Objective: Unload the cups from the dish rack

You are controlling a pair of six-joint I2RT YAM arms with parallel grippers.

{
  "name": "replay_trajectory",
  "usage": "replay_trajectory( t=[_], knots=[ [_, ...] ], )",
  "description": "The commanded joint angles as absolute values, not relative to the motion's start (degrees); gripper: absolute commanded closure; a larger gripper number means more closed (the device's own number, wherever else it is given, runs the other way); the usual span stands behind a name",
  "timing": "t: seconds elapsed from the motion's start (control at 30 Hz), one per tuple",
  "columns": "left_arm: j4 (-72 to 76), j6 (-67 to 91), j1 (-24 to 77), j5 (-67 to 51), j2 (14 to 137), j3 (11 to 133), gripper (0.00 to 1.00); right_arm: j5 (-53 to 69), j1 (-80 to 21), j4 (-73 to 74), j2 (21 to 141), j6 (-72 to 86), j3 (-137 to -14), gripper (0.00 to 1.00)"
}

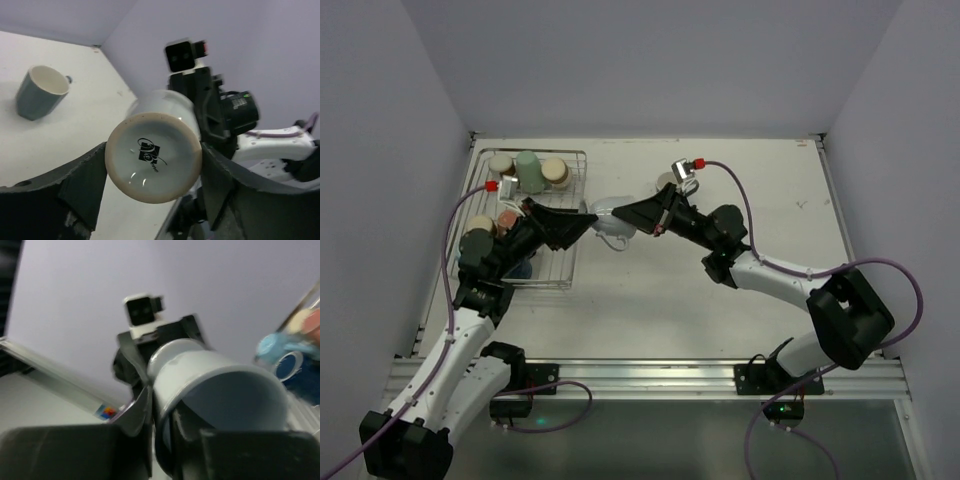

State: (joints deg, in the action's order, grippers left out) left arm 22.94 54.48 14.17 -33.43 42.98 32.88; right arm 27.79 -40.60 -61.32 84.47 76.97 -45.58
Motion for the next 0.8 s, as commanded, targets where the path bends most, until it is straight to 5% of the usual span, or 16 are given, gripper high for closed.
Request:
replay_trajectory(
  t=[0.0,0.03,0.1,0.2,0.33,0.43,0.47,0.6,0.77],
  knots=[
    [23.2,53.3,14.8,-34.3,42.3,36.2,0.27,29.1,-41.0,-67.7,85.0,78.7,-47.4,0.96],
    [19.6,48.9,14.8,-33.4,42.2,37.8,0.12,29.3,-40.9,-67.6,84.7,78.4,-47.0,1.0],
    [14.1,44.8,14.8,-31.3,41.9,40.7,0.01,29.6,-40.0,-66.9,84.1,77.6,-46.1,1.0],
    [-3.7,35.4,14.8,-24.9,41.7,48.9,0.0,31.1,-36.8,-62.8,81.3,75.2,-44.8,1.0],
    [-17.4,23.5,14.8,-14.7,41.2,53.6,0.0,31.6,-30.3,-36.6,74.8,63.2,-46.7,1.0],
    [-23.5,19.0,14.8,-8.5,40.8,52.7,0.0,21.1,-26.8,-8.1,69.7,44.2,-54.7,1.0],
    [-24.3,18.5,14.8,-6.0,40.1,52.0,0.0,9.0,-26.7,-0.8,69.3,33.9,-61.4,1.0],
    [-24.3,17.0,14.8,-2.8,37.8,45.9,0.0,-8.7,-22.6,22.5,74.4,20.3,-74.2,1.0],
    [-22.2,15.9,14.8,-0.3,35.5,41.1,0.0,-12.3,-16.2,33.0,87.3,12.3,-88.5,1.0]
  ],
)
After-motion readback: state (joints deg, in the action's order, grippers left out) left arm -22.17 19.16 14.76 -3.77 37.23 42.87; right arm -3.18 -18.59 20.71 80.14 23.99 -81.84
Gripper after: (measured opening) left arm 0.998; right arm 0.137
